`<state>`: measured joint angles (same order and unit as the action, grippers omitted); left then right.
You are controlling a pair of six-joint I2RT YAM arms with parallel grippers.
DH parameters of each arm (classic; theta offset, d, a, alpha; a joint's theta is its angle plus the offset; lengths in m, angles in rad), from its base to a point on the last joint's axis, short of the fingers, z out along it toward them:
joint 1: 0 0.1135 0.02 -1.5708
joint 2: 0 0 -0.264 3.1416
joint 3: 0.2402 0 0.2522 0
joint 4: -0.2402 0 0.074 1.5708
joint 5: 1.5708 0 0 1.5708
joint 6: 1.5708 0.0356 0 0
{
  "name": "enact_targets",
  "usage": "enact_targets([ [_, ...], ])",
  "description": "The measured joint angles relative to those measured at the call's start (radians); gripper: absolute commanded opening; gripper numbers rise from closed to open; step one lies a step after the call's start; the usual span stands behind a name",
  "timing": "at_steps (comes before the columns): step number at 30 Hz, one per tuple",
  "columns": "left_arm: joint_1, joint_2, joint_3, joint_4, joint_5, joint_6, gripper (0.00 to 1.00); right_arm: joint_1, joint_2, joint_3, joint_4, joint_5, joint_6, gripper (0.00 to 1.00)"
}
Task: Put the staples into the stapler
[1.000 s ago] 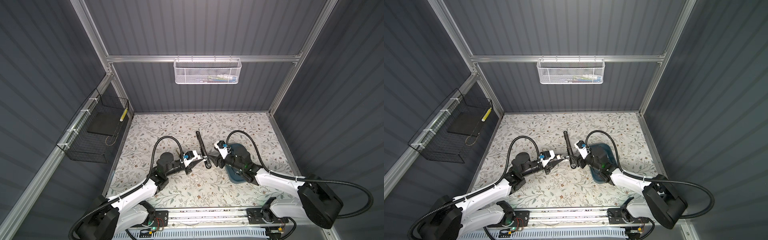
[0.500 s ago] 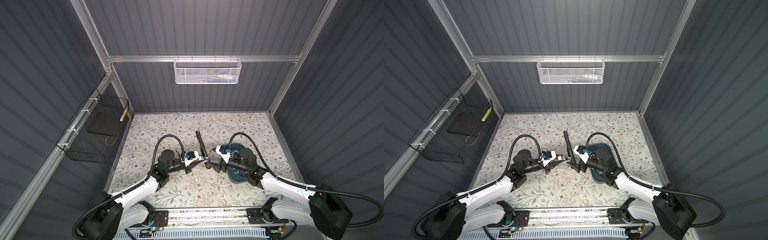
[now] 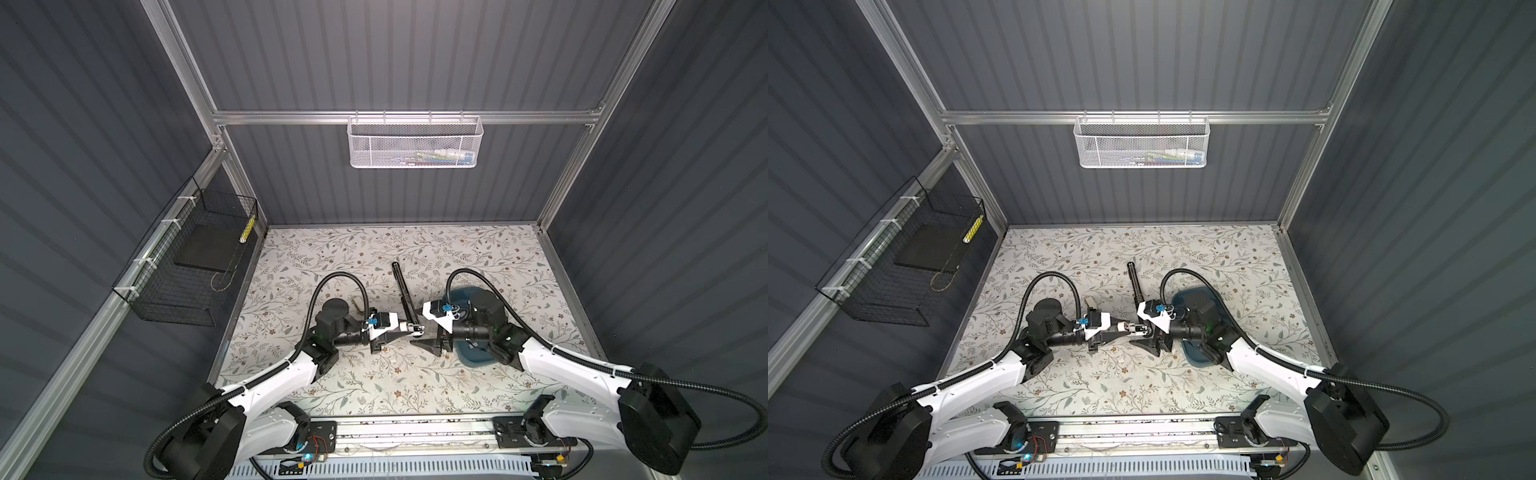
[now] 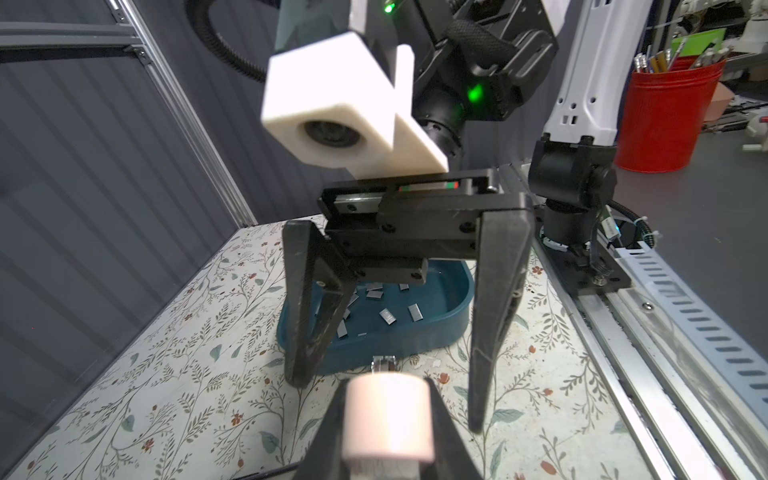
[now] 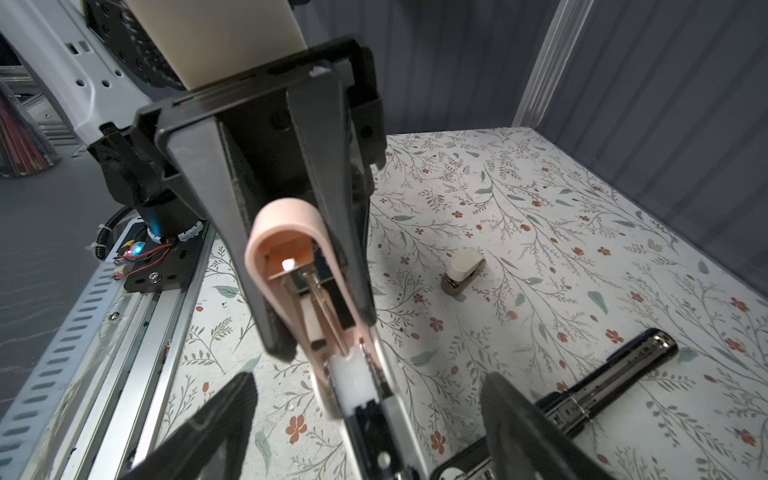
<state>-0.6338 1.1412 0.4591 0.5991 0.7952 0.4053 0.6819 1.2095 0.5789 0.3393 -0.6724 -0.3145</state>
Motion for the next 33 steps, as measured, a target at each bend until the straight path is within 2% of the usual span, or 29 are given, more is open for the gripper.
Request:
enact_targets([
  [2,0.0,0.0,0.0,0.0,0.014,0.002,0.0,0.008,0.008,0.011,-0.014,-0.009,-0.009,0.8],
  [8,0.0,0.002,0.002,0.0,0.043,0.002,0.0,0.022,0.043,0.018,-0.027,-0.033,-0.023,0.63],
  [16,0.0,0.006,0.019,-0.003,0.058,0.0,0.0,0.042,0.069,0.041,-0.05,-0.017,-0.032,0.37],
  [18,0.0,0.006,0.019,-0.009,0.067,-0.017,0.0,0.046,0.072,0.042,-0.051,-0.02,-0.053,0.38],
  [21,0.0,0.006,0.019,-0.013,0.068,-0.021,0.0,0.049,0.075,0.047,-0.056,-0.008,-0.042,0.51],
  [25,0.0,0.006,0.019,-0.011,0.062,-0.021,0.0,0.049,0.073,0.046,-0.046,0.023,-0.024,0.57],
  [28,0.0,0.006,0.019,-0.011,0.058,-0.02,0.0,0.049,0.064,0.045,-0.039,0.036,-0.014,0.53],
  [33,0.0,0.006,0.019,-0.01,0.039,-0.02,0.0,0.052,0.057,0.044,-0.03,0.032,0.0,0.38],
])
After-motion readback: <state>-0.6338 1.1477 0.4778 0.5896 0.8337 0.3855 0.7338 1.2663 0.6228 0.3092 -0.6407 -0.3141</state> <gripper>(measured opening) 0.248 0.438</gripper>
